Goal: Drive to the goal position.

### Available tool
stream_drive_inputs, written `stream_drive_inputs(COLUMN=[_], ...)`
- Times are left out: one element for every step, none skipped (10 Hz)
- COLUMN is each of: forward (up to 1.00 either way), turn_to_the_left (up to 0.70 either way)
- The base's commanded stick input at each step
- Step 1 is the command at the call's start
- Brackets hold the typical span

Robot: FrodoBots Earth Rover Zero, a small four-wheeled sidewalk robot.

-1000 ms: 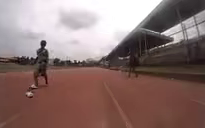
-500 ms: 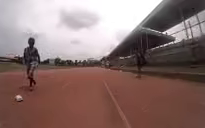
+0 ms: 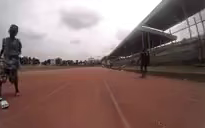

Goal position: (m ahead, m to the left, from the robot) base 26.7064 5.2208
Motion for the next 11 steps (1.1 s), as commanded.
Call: stream_drive_inputs(forward=[0.7, 0.7, 0.7, 0.7, 0.7, 0.7, 0.7, 0.7, 0.7, 0.7, 0.7], turn_to_the_left=[0.0, 0.0, 0.0, 0.0, 0.0, 0.0, 0.0, 0.0, 0.0, 0.0, 0.0])
